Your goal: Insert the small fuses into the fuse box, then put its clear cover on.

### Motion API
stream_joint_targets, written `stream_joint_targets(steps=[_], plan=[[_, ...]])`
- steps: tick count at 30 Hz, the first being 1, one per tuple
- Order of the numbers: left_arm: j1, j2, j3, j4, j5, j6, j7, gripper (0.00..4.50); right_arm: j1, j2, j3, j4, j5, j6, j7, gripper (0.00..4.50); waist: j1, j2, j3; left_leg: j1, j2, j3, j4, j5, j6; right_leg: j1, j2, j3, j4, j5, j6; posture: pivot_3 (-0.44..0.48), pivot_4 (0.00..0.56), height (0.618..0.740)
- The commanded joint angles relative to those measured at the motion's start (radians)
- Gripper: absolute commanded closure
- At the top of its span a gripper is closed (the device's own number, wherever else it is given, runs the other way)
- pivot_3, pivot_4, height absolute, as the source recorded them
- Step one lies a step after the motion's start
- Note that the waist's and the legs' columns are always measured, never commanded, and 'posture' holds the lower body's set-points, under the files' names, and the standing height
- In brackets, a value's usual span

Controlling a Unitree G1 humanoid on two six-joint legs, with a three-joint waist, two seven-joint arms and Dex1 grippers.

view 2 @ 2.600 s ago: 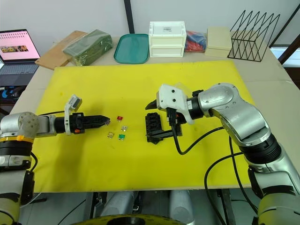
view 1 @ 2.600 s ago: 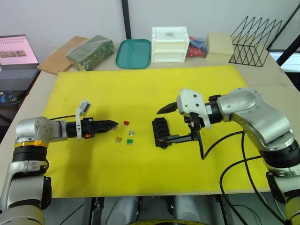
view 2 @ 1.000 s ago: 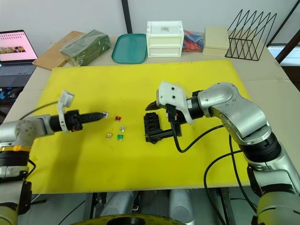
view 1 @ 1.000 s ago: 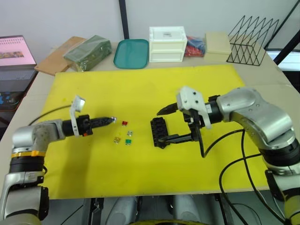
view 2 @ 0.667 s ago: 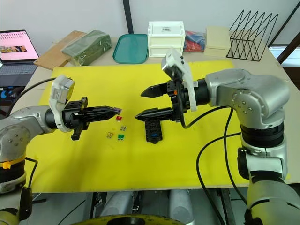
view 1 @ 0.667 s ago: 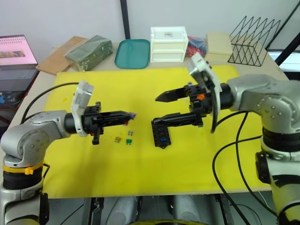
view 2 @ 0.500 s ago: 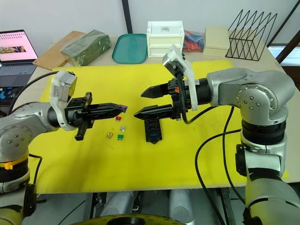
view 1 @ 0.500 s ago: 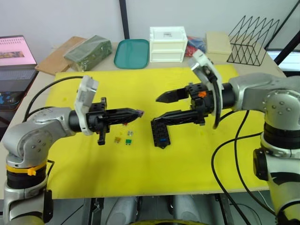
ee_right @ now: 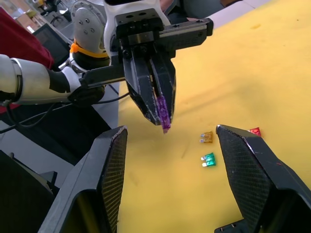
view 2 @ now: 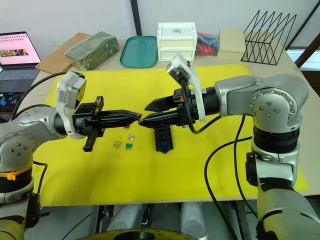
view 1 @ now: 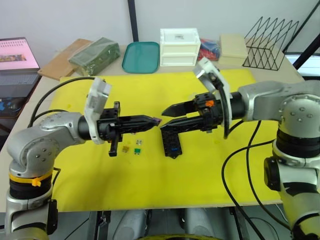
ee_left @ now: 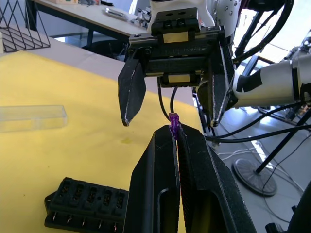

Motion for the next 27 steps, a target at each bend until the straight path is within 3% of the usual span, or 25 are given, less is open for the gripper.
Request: stream_joint_targets(steps=[1, 3, 9, 14, 27], plan=[[-0.003, 0.012, 0.004, -0.016, -0.02, -0.02, 0.004, 4.5, -0.031, 0.002, -0.026, -0.007, 0.027, -0.023, -0.008, 2.3, -0.001, 0.0, 0.0, 0.0, 0.0, 0.0, 0.0, 0.0, 0.0, 0.0, 0.0, 0.0, 0.0, 0.0, 0.0, 0.0, 0.15, 0.74], [-0.002, 0.013, 0.003, -0.017, -0.02, -0.021, 0.006, 4.5, -0.031, -0.003, -0.023, -0.008, 0.029, -0.026, -0.011, 2.92, -0.001, 0.0, 0.0, 0.0, 0.0, 0.0, 0.0, 0.0, 0.0, 0.0, 0.0, 0.0, 0.0, 0.0, 0.0, 0.0, 0.15, 0.74], [0.003, 0.017, -0.003, -0.012, -0.01, -0.026, 0.007, 4.5, -0.025, -0.011, -0.014, -0.013, 0.03, -0.045, -0.015, 2.92, 0.0, 0.0, 0.0, 0.0, 0.0, 0.0, 0.0, 0.0, 0.0, 0.0, 0.0, 0.0, 0.0, 0.0, 0.0, 0.0, 0.15, 0.74], [0.005, 0.019, -0.007, -0.012, -0.01, -0.03, 0.01, 4.5, -0.023, -0.015, -0.011, -0.014, 0.035, -0.053, -0.014, 4.04, -0.001, 0.0, 0.0, 0.0, 0.0, 0.0, 0.0, 0.0, 0.0, 0.0, 0.0, 0.0, 0.0, 0.0, 0.0, 0.0, 0.15, 0.74], [0.005, 0.017, -0.004, -0.012, -0.016, -0.031, 0.02, 4.5, -0.017, -0.025, 0.007, -0.02, 0.039, -0.063, -0.013, 4.04, 0.0, 0.0, 0.0, 0.0, 0.0, 0.0, 0.0, 0.0, 0.0, 0.0, 0.0, 0.0, 0.0, 0.0, 0.0, 0.0, 0.15, 0.74]])
